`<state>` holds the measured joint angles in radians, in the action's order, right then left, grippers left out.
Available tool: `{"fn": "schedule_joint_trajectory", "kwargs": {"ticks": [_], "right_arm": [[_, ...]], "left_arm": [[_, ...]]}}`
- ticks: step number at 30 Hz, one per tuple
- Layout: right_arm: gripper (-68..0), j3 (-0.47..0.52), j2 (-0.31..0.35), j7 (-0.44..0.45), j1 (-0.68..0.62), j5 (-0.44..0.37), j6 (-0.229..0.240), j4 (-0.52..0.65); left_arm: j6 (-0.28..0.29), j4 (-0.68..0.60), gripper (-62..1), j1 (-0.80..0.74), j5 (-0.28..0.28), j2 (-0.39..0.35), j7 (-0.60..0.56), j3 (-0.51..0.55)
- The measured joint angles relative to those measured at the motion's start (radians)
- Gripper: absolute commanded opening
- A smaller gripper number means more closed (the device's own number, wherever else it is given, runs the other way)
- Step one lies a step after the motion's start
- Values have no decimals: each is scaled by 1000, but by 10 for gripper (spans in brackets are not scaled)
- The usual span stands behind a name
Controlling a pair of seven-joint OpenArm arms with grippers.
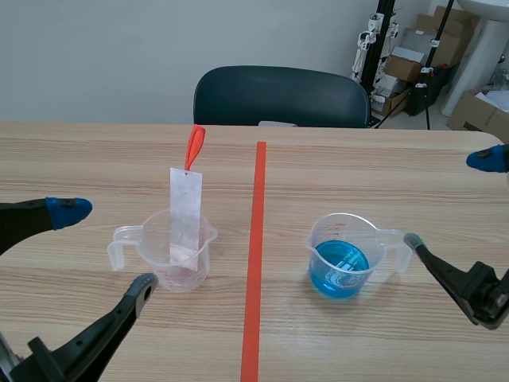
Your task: Do the redox reaction experiment. return to the home posture
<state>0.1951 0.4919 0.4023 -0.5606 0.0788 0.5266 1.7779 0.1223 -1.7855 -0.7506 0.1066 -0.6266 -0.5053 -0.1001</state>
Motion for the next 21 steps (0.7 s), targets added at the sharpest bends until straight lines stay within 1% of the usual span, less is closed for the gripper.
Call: {"fn": "schedule_joint_trajectory", "kwargs": {"ticks": [1, 2, 3, 4, 5, 6, 7, 10, 12, 13, 15, 17, 18, 20, 21], "right_arm": [[4, 0, -5, 47, 0, -1, 2, 0], [4, -1, -5, 68, 0, -6, 6, 2], [4, -5, -4, 43, 0, -26, 5, 8], [4, -10, -4, -2, 0, -41, 1, 18], [4, -16, -4, -19, 0, -43, 2, 28], [4, -24, -4, -13, 0, -49, 2, 37], [4, -32, -4, 24, 0, -49, 3, 44], [4, -38, -4, 182, -13, -48, 2, 57], [4, -38, -4, 238, -33, -10, 2, 58], [4, -39, -4, 249, -44, -8, 7, 58], [4, -48, -4, 228, -56, -15, 6, 58], [4, -74, -4, 169, -56, -14, -10, 62], [4, -94, -4, 138, -56, -15, -21, 68], [4, -146, -3, 92, -56, -15, -72, 80], [4, -172, -1, 85, -56, -15, -117, 86]], "left_arm": [[-1, 0, -54, 0, 0, -7, 0, -5], [-3, 0, -54, 0, -1, -14, 0, -8], [-3, 0, -54, 0, 0, -14, 0, -11], [-3, 0, -54, 0, -1, -14, 0, -11], [-3, 0, -54, 0, 0, -16, 0, -11], [-6, 0, -54, 0, 0, -21, 0, -11], [-7, 0, -54, 0, -1, -28, 0, -11], [-30, 0, -54, 0, 0, -48, 1, -11], [-32, 0, -54, 0, -1, -66, 14, -11], [-34, 0, -54, 0, 0, -76, 19, -11], [-52, 0, -54, 0, 0, -95, 16, -11], [-77, 0, -54, 0, 0, -109, 16, -11], [-77, 0, -54, 0, 0, -114, 16, -11], [-77, 0, -54, 2, 0, -122, 16, -11], [-78, 0, -54, 3, 0, -124, 16, -11]]}}
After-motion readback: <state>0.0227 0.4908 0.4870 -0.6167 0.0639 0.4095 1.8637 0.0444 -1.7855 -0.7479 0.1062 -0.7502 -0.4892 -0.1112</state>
